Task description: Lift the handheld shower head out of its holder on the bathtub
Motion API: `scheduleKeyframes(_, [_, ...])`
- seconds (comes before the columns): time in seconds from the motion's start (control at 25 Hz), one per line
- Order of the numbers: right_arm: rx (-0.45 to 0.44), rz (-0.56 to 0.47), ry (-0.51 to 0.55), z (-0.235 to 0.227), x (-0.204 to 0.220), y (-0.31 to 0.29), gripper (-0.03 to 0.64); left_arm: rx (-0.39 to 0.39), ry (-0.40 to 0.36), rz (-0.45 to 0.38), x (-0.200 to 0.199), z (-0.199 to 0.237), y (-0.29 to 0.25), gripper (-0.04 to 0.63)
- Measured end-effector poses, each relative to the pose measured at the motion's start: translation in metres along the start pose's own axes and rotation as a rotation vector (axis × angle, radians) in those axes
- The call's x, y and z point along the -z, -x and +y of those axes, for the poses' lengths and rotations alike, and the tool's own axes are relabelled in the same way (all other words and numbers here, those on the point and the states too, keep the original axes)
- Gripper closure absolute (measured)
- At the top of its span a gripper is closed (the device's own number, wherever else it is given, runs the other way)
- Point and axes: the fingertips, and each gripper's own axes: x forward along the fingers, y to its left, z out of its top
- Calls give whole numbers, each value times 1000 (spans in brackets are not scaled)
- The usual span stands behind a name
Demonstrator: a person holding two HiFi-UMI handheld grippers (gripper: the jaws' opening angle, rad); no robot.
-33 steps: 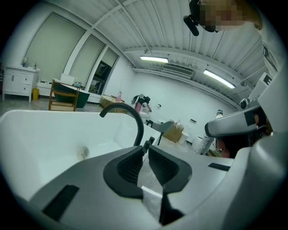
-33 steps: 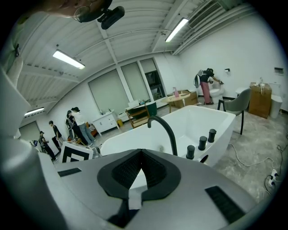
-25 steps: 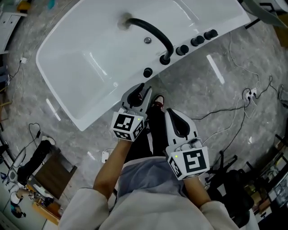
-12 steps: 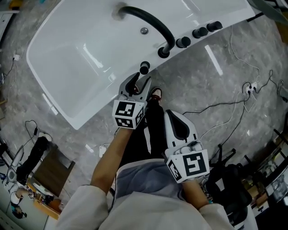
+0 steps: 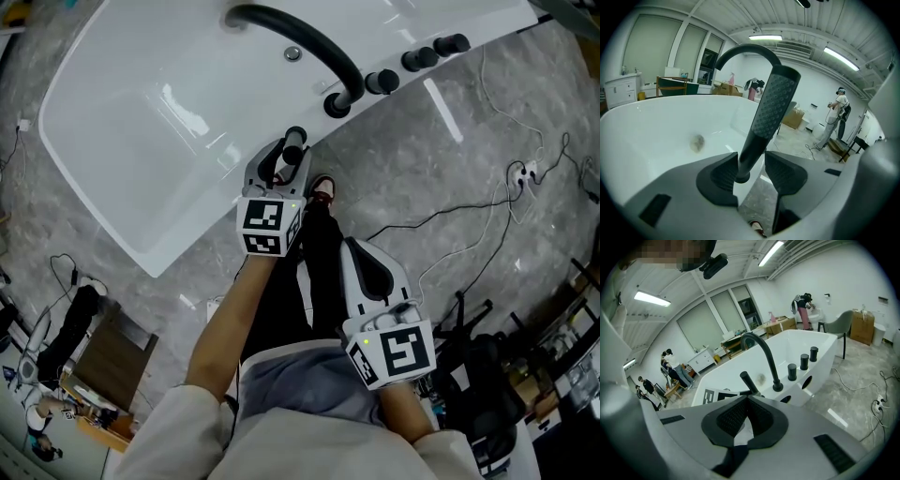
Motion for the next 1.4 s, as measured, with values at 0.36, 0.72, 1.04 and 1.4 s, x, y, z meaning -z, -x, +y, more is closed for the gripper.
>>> scheduleKeyframes(0.36, [-6, 31, -33, -2, 10, -14, 603, -5, -49, 10, 7, 6, -22, 428])
scheduleKeyframes(0.72, [3, 45, -47, -7, 12, -20, 603, -5, -105, -6, 4, 4, -25, 430])
scheduleKeyframes(1.04, [-1, 40, -53, -6, 10, -19, 603, -38, -80, 5, 2, 7, -22, 449])
scheduleKeyframes(1.4, [-6, 23, -46, -8, 6, -13, 603, -74, -65, 4, 1, 14, -15, 454])
